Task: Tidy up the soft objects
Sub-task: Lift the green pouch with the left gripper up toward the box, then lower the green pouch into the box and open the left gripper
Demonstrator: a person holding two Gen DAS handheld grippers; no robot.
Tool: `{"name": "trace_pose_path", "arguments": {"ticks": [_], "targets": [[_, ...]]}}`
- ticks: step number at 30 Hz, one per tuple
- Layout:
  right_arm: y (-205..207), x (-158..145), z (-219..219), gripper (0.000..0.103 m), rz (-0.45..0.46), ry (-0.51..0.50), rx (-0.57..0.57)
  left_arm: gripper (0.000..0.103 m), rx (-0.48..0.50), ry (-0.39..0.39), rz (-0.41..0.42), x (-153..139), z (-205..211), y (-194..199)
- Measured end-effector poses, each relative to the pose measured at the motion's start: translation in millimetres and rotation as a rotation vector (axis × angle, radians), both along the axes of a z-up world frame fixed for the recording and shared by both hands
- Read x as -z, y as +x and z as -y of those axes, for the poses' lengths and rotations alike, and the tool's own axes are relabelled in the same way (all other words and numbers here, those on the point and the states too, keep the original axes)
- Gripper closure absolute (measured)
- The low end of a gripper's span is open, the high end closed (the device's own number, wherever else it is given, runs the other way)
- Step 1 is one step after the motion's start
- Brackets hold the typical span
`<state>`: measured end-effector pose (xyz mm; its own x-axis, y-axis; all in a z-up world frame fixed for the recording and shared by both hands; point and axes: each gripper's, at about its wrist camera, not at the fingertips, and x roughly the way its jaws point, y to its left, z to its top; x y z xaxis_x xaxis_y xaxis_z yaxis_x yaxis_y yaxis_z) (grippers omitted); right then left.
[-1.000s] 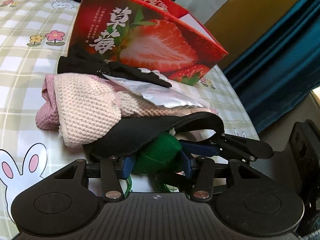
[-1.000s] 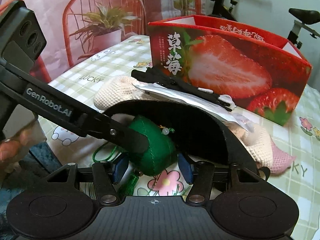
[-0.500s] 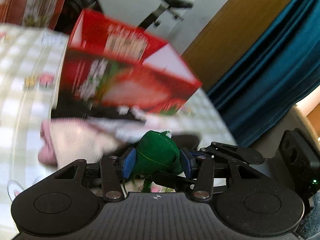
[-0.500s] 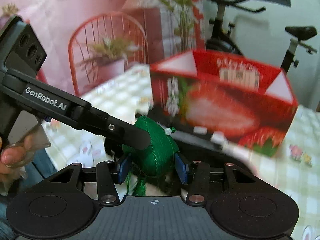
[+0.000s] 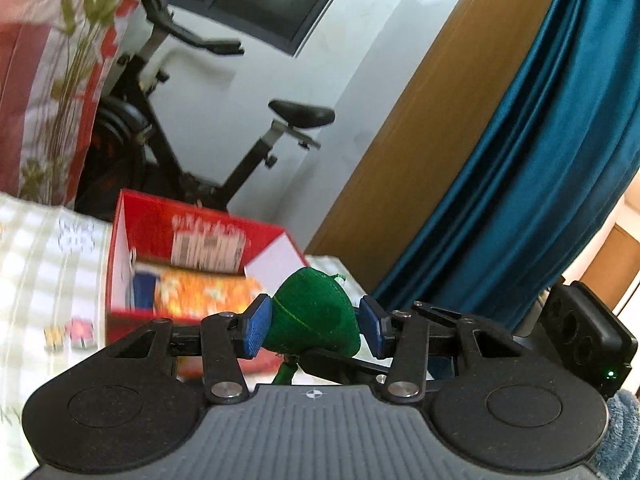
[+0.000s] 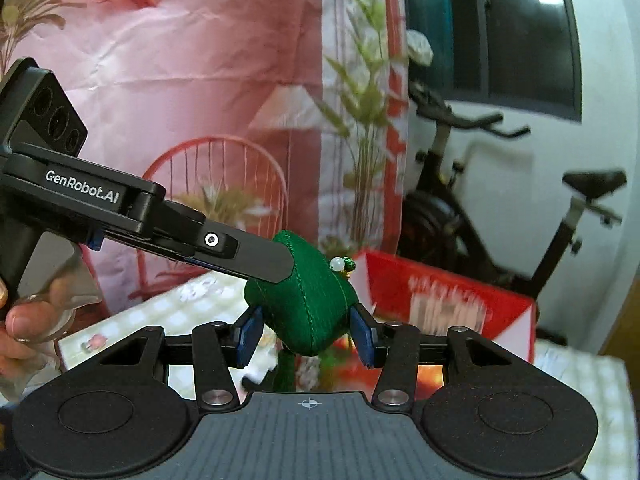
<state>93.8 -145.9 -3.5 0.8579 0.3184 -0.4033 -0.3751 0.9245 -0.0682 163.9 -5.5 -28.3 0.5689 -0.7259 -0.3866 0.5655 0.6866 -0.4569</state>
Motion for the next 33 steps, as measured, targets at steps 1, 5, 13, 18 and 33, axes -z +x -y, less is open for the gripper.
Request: {"name": "trace_pose_path", "arguments": {"ticks": [1, 5, 13, 18, 33], "targets": [[4, -5, 0, 0.059, 0.011, -0.005, 0.000, 0.053, -0.003, 0.002, 0.010, -4, 1, 3], [23, -21, -1, 0.059, 0.054, -0.026, 0.001, 0.053, -0.013, -0.008, 0.047, -17, 3, 21], [75, -44, -2, 0.059, 0.165, -0.092, -0.002, 0.053, -0.031, -0.022, 0.127, -33, 8, 68], [112, -29, -1, 0.059, 0.153, -0.081, 0.005, 0.053, -0.052, 0.010, 0.104, -22, 10, 96], [190, 70, -3, 0.059, -0.097, -0.015, 0.013, 0.053, -0.128, 0.123, -0.091, 64, -1, 163]]}}
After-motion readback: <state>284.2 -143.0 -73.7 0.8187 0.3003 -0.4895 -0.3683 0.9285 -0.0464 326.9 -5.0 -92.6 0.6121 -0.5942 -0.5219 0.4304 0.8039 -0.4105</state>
